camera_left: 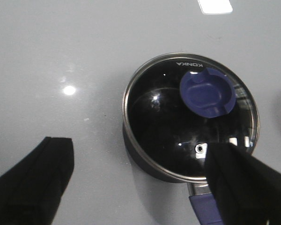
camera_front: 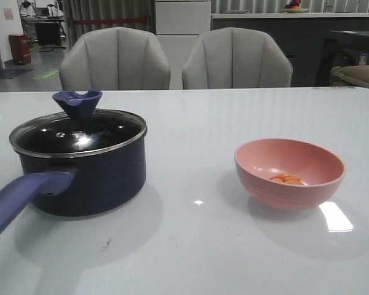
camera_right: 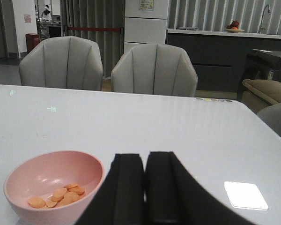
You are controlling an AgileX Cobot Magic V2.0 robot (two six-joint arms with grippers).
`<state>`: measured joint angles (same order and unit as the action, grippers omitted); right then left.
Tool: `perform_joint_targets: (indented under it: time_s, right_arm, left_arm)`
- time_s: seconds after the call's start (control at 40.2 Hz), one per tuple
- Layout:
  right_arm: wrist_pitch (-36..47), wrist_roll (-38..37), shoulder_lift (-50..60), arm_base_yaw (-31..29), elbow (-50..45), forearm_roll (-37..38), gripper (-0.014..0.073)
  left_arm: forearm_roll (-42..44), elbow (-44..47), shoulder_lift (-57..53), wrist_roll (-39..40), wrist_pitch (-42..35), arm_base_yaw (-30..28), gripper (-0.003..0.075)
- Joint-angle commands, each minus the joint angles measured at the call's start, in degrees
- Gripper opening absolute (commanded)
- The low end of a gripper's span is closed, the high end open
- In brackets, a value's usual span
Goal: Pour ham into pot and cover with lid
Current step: 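Lower the left gripper onto the purple lid knob and grasp it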
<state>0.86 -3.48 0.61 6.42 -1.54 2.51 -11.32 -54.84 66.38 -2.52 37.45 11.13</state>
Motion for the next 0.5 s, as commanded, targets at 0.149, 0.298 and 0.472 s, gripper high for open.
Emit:
perform_joint_targets:
  time_s: [0.149, 0.298, 0.472]
  right_arm:
    - [4.4, 0.1, 1.1, -0.3, 0.3, 0.6, 0.015]
    - [4.4, 0.1, 1.1, -0.3, 0.3, 0.6, 0.015]
    - [4.4, 0.1, 1.1, -0.3, 0.3, 0.6, 0.015]
  left_arm:
    - [-0.5, -16.3, 14.0, 1.1, 5.0, 6.6, 0.0603]
    - [6.2, -23.3, 21.1, 10.4, 8.4, 9.3, 0.0603]
    - [8.0, -29.7, 27.0, 14.3, 11.5, 12.0, 0.0603]
